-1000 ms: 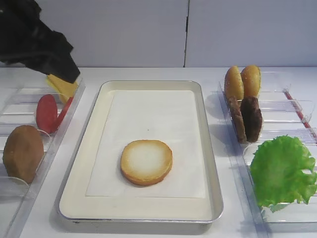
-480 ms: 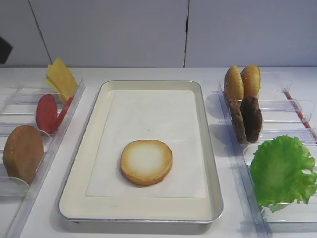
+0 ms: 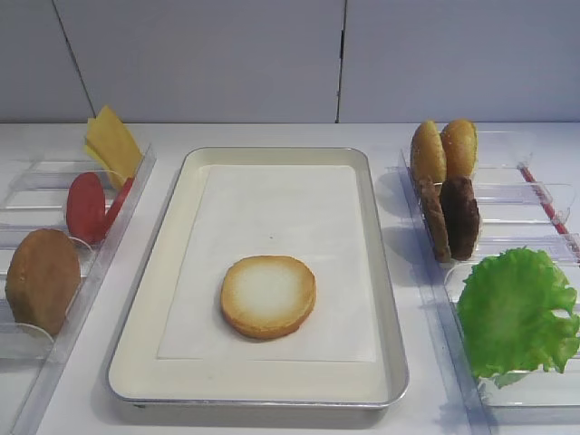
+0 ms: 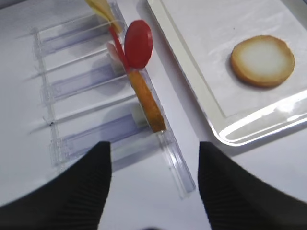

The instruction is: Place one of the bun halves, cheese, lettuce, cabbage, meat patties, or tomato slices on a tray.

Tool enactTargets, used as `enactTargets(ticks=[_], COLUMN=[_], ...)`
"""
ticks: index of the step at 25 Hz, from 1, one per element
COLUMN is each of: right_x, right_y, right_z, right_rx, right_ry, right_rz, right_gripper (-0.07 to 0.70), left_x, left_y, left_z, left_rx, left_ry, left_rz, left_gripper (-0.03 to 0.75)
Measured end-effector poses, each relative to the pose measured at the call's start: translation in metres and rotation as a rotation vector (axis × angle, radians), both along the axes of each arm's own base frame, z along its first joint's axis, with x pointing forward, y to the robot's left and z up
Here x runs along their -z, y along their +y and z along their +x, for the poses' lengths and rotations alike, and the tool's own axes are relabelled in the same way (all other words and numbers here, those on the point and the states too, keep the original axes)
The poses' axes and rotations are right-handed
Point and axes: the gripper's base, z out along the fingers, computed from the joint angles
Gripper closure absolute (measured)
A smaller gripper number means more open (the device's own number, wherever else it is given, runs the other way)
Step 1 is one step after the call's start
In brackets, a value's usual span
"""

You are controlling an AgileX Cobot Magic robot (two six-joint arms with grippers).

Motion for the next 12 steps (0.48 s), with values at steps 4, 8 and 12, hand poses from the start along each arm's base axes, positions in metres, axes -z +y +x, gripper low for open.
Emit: enactTargets(ticks=[4, 8, 12], right_x=[0.000, 0.000, 0.000], right_y=[0.000, 0.000, 0.000], right_z=[0.000, 0.000, 0.000], right_rx=[0.000, 0.000, 0.000], right_ry=[0.000, 0.000, 0.000], right_rz=[0.000, 0.000, 0.000], right_gripper=[0.230, 0.230, 0.230], left_x=[0.020, 0.036, 0.054], left_y=[0.007, 0.011, 0.013], left_z=[-0.021, -0.035, -0.045], left_rx=[-0.009, -0.007, -0.006], left_ry=[0.018, 0.011, 0.010], left_rz=[-0.003, -0.012, -0.034], left_gripper=[0.309, 0.303, 0.295])
